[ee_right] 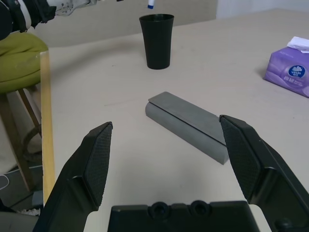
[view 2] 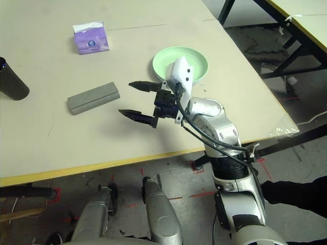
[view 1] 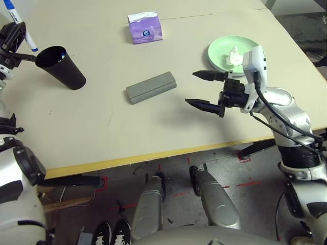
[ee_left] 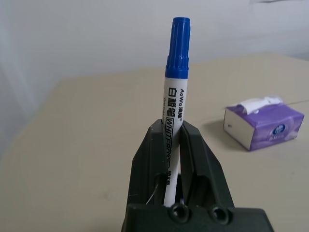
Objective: Organize and tidy the items on the table.
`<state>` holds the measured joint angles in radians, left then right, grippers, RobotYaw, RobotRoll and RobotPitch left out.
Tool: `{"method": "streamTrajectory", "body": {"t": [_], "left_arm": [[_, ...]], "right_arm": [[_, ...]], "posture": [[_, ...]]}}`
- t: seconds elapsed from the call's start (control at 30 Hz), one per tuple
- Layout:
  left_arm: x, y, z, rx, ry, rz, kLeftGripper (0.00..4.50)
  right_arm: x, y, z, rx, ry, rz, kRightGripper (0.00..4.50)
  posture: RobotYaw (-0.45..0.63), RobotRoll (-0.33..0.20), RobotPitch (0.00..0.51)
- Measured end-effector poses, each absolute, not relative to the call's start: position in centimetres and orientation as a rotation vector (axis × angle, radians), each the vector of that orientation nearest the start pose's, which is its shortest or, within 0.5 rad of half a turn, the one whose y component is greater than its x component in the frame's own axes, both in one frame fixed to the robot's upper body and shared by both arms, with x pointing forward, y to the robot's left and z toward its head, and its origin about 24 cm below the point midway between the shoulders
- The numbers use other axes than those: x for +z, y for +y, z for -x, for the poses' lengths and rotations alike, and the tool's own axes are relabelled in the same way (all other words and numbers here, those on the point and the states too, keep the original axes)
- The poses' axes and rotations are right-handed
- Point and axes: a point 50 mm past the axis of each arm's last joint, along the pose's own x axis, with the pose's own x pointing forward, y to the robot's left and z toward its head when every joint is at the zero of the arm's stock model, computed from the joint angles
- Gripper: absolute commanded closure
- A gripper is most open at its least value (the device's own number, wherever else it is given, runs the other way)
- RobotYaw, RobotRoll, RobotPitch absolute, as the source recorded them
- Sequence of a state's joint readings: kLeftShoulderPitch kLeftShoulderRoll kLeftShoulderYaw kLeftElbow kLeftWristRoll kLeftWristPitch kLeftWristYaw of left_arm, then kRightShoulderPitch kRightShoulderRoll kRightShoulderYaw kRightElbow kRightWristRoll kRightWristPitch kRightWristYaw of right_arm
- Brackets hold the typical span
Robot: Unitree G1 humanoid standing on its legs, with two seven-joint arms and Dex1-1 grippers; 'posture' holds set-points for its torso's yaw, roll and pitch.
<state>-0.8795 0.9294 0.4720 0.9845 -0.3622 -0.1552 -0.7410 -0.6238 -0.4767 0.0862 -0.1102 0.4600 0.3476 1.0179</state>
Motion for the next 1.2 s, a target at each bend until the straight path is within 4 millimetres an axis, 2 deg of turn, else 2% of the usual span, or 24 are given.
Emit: {"method": "streamTrajectory", "body": {"t": [0.3,0.7,1.0,1.1,1.2], "left_arm": [[24.0,40.0,-30.4,0.007,-0.389,-0.102,4.25],[24.3,40.2,-29.9,0.016,-0.414,-0.077,0.10],[25.0,40.4,-29.5,-0.018,-0.406,-0.079,0.04],[26.0,40.2,-29.0,-0.111,-0.388,-0.082,0.04],[27.1,39.9,-27.3,-0.307,-0.309,-0.118,0.04]], "right_arm": [[21.1,-12.2,-29.5,1.282,-0.245,0.250,0.00],[21.3,-12.2,-29.5,1.278,-0.251,0.255,0.00],[21.4,-12.1,-29.5,1.281,-0.257,0.252,0.00],[21.4,-12.1,-29.5,1.283,-0.257,0.249,0.00],[21.2,-12.2,-29.6,1.289,-0.247,0.245,0.00]], "posture": [[-0.21,0.000,0.275],[-0.20,0.000,0.281],[-0.18,0.000,0.285],[-0.17,0.000,0.288],[-0.16,0.000,0.291]]}}
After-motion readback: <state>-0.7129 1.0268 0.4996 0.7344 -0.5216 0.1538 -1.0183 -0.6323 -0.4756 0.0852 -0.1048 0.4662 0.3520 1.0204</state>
